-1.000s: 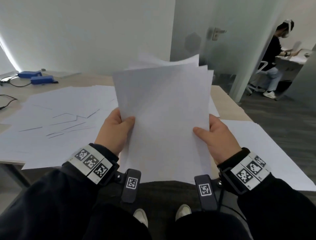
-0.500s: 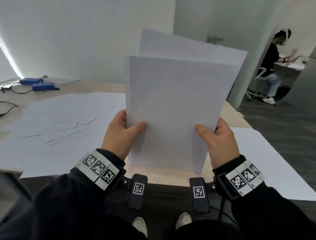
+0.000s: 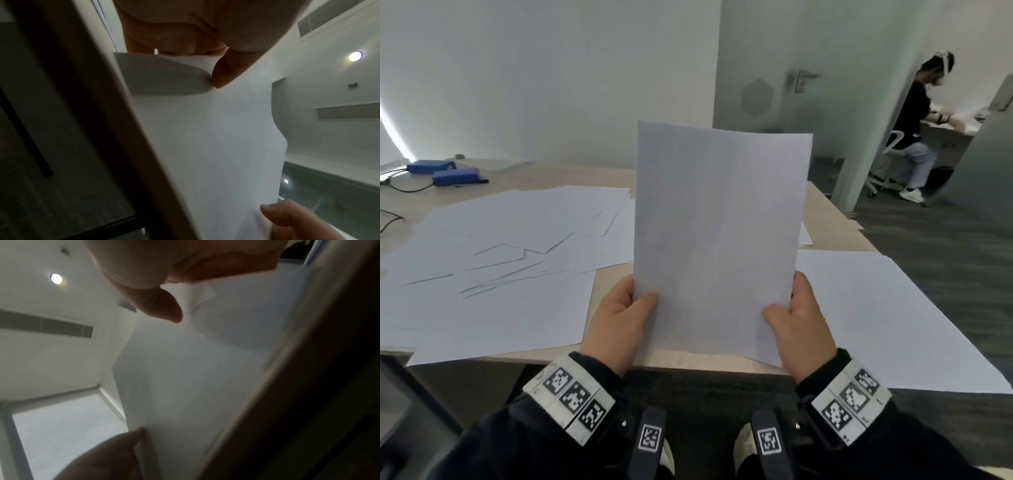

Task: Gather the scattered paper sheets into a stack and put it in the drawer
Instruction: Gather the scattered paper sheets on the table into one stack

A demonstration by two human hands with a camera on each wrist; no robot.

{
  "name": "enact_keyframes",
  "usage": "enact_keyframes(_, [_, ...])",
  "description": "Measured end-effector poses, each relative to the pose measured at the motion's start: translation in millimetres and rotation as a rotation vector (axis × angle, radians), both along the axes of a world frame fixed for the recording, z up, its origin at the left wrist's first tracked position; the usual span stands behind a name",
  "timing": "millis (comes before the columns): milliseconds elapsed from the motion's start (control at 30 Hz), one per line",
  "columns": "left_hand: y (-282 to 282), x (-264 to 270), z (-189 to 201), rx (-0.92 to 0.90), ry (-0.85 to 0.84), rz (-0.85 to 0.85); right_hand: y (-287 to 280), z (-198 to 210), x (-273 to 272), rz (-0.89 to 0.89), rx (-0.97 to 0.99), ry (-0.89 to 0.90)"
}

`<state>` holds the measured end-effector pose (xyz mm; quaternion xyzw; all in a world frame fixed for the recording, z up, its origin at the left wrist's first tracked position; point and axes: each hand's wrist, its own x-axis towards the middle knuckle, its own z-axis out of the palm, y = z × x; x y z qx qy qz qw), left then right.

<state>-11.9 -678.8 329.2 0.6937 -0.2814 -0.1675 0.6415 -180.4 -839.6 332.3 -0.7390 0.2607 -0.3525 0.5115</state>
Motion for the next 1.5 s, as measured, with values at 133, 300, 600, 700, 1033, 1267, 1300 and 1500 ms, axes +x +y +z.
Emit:
enact_keyframes(133, [-2,-8,-10,0.048,-0.021,-0.029,0,-11,-18,0.039,-0.070,0.178])
enact_keyframes(300, [-33,-30,-5,0.006,-0.009,-0.170,-21,-4,-57,-0.211,-0.053,0.106])
enact_keyframes(600, [-118,-108,-1,0.258,-0.369,-0.377,-78,-7,-157,-0.623,-0.038,0.075])
enact_keyframes(700, [-147,-129,-5,0.285,-0.476,-0.438,-98,-5,-183,-0.653,-0.045,0.130])
enact_keyframes(1033, [-179,-138,-24,0.559,-0.697,-0.420,-141,-23,-201,-0.657,-0.005,0.397])
enact_keyframes(1267, [-162,-120,-26,0.474,-0.604,-0.419,-120,-16,-183,-0.717,-0.135,0.368])
enact_keyframes(1300, [-156,-115,-27,0.441,-0.583,-0.429,-114,-11,-174,-0.685,-0.169,0.326])
enact_keyframes(1500, [-104,-71,-29,0.295,-0.600,-0.418,-61,9,-90,-0.292,-0.193,0.172])
